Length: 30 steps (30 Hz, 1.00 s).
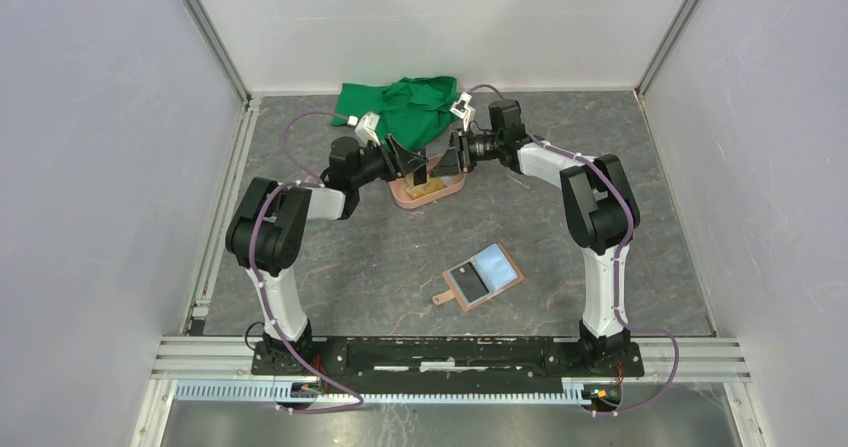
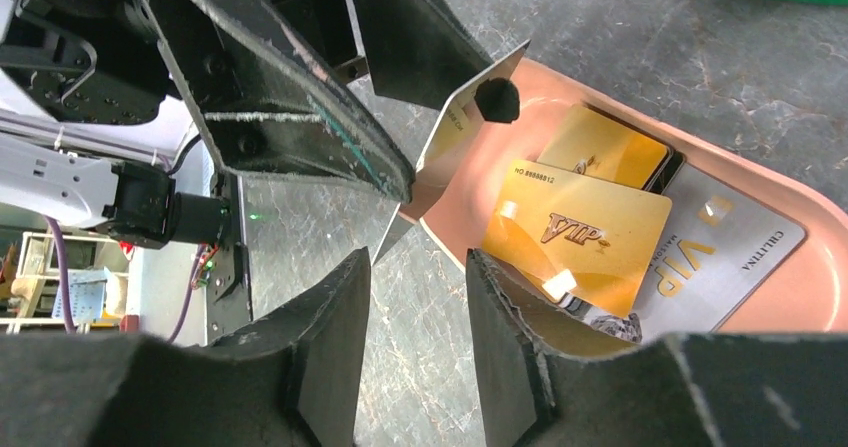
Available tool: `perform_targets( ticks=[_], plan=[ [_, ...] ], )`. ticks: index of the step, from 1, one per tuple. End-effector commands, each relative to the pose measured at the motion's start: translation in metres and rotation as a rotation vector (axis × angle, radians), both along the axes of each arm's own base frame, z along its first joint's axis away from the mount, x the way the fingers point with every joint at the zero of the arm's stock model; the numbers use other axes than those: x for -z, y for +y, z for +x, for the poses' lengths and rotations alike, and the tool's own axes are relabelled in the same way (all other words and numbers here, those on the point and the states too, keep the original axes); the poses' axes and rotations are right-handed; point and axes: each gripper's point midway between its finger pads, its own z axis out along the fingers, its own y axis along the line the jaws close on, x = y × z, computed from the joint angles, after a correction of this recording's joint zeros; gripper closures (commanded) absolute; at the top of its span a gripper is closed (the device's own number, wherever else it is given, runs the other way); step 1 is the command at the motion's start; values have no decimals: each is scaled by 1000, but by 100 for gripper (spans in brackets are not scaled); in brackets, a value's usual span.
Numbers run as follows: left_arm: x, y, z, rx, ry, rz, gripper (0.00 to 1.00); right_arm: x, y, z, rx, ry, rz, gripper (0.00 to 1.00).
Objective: Put the credit cards into the card holder
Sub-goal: Pick up the credit card from the storage box, then insert the credit card into the card holder.
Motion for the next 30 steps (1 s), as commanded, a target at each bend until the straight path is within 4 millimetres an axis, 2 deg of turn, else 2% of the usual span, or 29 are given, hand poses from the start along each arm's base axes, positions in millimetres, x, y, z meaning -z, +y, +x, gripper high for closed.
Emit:
perform_targets(
  ticks=[1,4,6,9,11,13,14,16,18,21,25,30],
  plan=[
    [-6,4,6,-16,-3,-44,77,-24,2,-7,-62,-115,51,52],
    [-13,4,5,-16,-11,-64,78,-31,-1,-7,-66,-168,28,48],
    [-23,3,1,-16,-20,-100,80,-34,-7,-9,-76,-228,-20,47],
    [-45,5,-5,-22,-50,-128,81,-50,-21,-16,-101,-365,-92,47],
    [-58,7,-12,-29,-62,-133,81,-61,-32,-29,-121,-447,-127,46],
    [-75,7,-24,-37,-80,-139,81,-67,-44,-51,-141,-503,-143,45],
    [-81,6,-30,-40,-84,-140,81,-75,-49,-62,-142,-532,-134,43],
    [-89,4,-44,-53,-81,-138,81,-80,-56,-85,-141,-544,-104,39],
    [-91,1,-59,-72,-58,-125,81,-81,-61,-110,-149,-528,-51,34],
    [-95,-4,-77,-131,-31,-88,81,-79,-67,-134,-123,-499,3,24],
    [-94,-16,-96,-206,6,-54,81,-93,-74,-145,-31,-621,55,2],
    [-90,-34,-111,-283,43,-31,81,-102,-74,-149,39,-559,102,2]
  ],
)
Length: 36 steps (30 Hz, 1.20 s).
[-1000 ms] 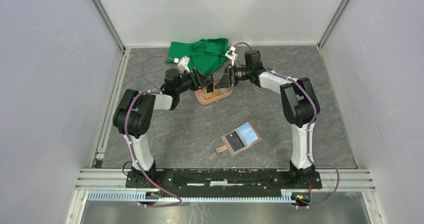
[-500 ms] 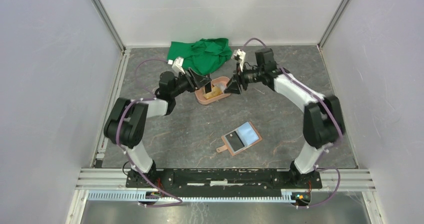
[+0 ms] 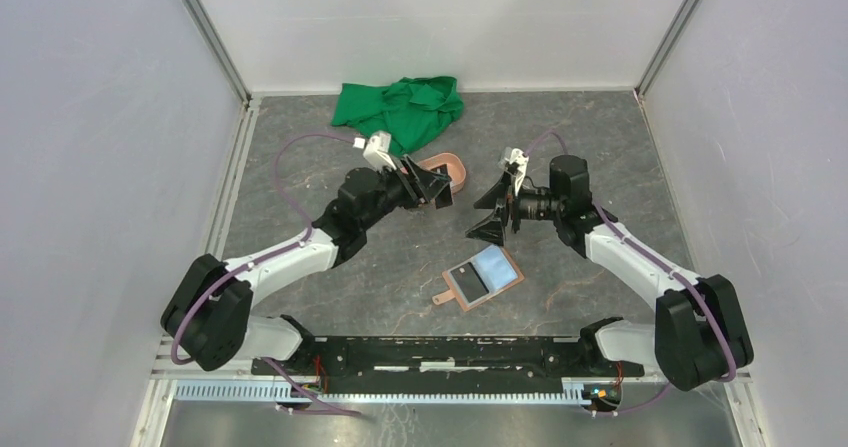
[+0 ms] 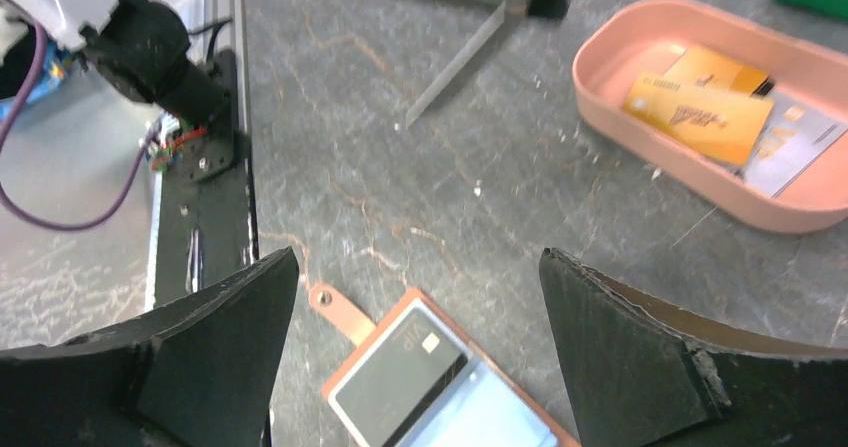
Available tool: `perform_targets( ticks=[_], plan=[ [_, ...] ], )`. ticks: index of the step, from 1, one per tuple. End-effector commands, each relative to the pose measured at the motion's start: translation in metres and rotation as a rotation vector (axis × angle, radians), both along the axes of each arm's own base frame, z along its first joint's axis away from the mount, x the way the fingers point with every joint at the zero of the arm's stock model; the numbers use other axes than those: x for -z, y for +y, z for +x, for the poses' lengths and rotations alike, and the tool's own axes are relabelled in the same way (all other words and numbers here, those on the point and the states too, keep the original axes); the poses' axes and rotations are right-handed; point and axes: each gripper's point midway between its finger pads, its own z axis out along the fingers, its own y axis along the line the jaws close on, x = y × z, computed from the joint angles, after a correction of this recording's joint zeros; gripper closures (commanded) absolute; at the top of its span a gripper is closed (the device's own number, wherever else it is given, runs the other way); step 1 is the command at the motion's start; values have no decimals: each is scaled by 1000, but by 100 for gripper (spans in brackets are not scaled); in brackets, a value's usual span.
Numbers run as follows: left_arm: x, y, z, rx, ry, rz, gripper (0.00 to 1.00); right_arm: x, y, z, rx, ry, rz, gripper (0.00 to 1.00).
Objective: Put the credit cards into the card holder
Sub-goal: Insert the credit card into the card holder.
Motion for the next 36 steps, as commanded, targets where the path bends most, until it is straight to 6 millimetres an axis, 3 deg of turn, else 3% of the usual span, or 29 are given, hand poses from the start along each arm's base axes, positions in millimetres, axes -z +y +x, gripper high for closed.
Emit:
perform_targets(
  ticks=[1,11,20,26,29,31,33,36],
  plan=[
    [15,5,0,-181,88,31,82,-47,4,13,71,-82,136,2],
    [20,-20,-18,-219,103,68,83,-30,4,25,173,79,146,6],
    [21,-30,-21,-225,95,86,83,-14,15,22,158,192,140,24],
    [22,-39,-26,-212,95,79,83,-4,19,25,164,236,121,44],
    [21,-41,-28,-210,90,73,82,-2,20,25,162,253,122,60],
    [21,-42,-29,-206,89,75,82,-2,20,25,158,259,124,76],
    [20,-43,-30,-198,84,78,78,-3,21,24,149,264,128,98],
    [9,-40,-36,-173,37,53,65,-3,21,22,139,273,131,100]
  ],
)
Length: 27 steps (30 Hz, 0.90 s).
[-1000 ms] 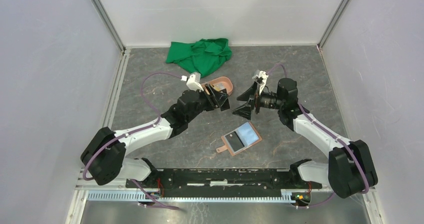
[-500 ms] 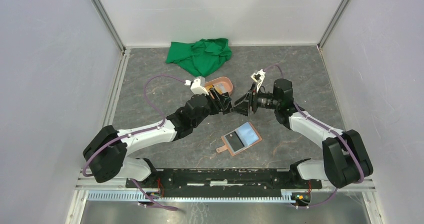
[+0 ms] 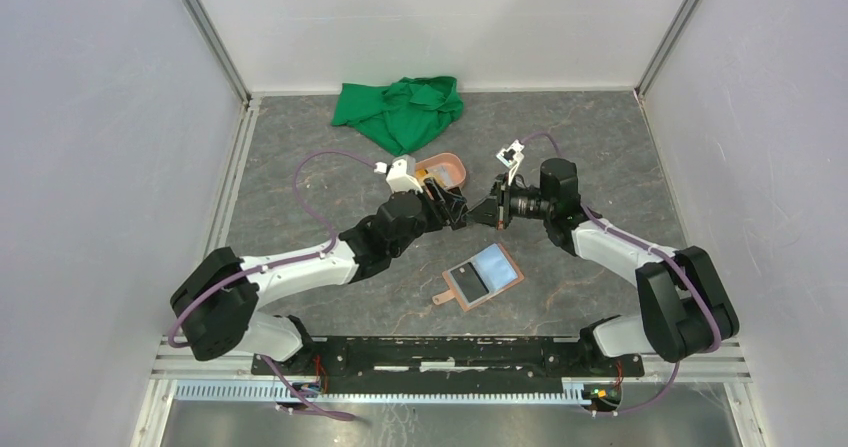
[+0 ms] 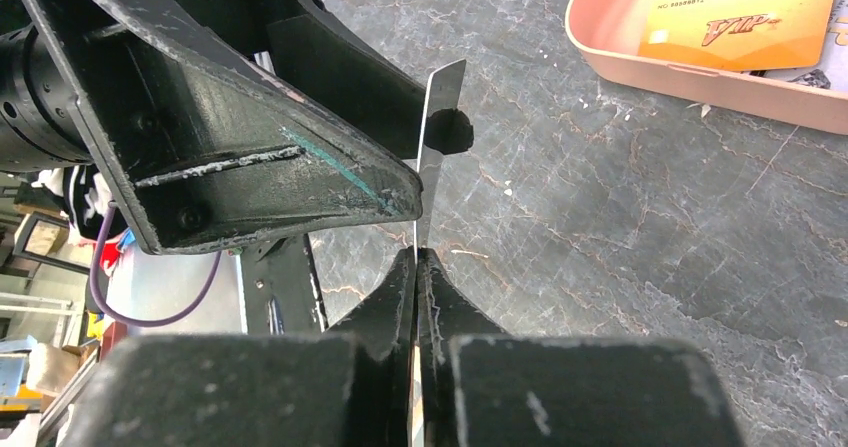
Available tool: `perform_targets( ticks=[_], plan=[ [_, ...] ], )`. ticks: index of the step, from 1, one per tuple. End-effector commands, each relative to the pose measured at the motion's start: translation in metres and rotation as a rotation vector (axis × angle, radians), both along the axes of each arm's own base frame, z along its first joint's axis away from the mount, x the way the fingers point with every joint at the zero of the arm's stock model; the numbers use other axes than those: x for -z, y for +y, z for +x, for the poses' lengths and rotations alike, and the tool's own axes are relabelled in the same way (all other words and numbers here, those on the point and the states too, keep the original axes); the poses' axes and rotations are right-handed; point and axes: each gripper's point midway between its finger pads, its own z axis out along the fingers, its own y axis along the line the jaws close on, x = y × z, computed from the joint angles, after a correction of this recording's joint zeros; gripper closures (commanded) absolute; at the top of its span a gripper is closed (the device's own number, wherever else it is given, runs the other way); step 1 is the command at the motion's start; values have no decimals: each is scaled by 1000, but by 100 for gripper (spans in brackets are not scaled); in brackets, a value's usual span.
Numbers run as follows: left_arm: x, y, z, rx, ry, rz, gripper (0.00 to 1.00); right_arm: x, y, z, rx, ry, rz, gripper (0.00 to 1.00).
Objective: Put the credit cards into the card holder
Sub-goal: Insert the credit card into the card holder.
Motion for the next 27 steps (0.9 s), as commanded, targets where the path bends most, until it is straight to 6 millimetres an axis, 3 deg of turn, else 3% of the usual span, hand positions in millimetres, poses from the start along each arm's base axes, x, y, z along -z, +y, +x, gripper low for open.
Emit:
perform_targets(
  ticks=[1,7,8,11,17,23,27],
  plan=[
    [-44,-2,-2,12,-111,-109,58,-17,4,5,-18,-53,34,100],
    [-67,41,-22,5,-262,-63,3,-29,-2,-3,-54,-133,80,100],
    [-70,46,-27,23,-292,-58,1,-29,-3,-5,-65,-141,87,100],
    [-78,55,-50,117,-372,-79,0,-36,-5,-11,-107,-165,119,100],
    [-70,60,-93,283,-454,-230,0,-49,-4,-21,-158,-202,164,100],
    [-51,67,-102,314,-417,-343,0,-50,-3,-26,-182,-190,177,100],
    [-54,62,-102,390,-407,-408,0,-45,0,-27,-204,-163,178,100]
  ],
)
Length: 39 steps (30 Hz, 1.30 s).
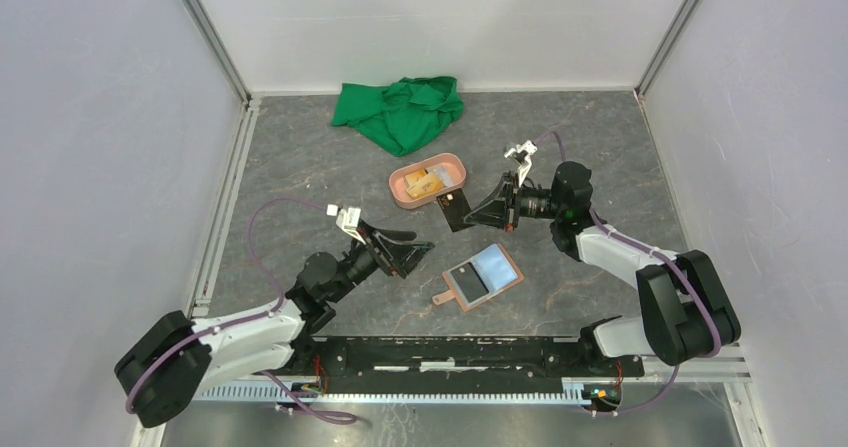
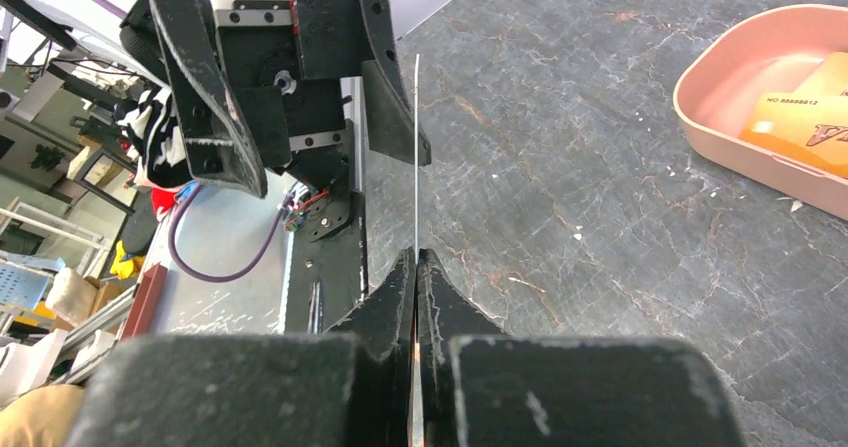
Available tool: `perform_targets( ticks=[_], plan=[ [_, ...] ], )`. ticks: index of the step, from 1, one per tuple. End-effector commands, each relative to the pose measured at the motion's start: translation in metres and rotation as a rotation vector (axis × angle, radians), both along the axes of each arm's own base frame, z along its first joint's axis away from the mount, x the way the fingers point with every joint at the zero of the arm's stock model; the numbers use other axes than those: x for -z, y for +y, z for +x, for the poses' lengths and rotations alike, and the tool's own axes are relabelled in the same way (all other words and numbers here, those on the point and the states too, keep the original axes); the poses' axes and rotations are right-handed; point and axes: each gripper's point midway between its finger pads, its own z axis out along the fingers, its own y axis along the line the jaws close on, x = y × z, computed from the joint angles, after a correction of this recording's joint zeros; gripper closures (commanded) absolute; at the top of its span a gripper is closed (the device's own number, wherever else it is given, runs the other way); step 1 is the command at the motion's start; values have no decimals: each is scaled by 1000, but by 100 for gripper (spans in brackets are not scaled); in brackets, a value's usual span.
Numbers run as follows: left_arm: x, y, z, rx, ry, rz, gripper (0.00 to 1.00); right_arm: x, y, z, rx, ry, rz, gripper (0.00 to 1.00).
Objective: Put the credit cards into the card holder
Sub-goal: Insert the credit card into the card holder.
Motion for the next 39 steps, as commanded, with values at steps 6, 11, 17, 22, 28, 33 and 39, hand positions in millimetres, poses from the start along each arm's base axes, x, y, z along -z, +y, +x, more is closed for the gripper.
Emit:
perform_targets(
  ticks=[6,11,17,22,28,33,39],
  plan=[
    [-64,0,-6,231,-101,-365,1,-8,6,-9,-69,-40,26,100],
    [-56,-22,11,288,-79,-331,5,-7,7,-10,-76,-35,24,100],
    [-65,-28,16,290,-132,-323,11,0,8,-8,-78,-5,18,100],
    [-61,-36,16,306,-126,-314,21,2,10,-9,-88,12,16,100],
    [-64,-38,21,278,-139,-320,35,3,10,-9,-90,18,15,100],
    [-65,-48,22,287,-137,-328,44,4,11,-10,-97,24,15,100],
    [-64,-50,25,266,-129,-332,63,3,11,-10,-97,20,16,100]
  ],
)
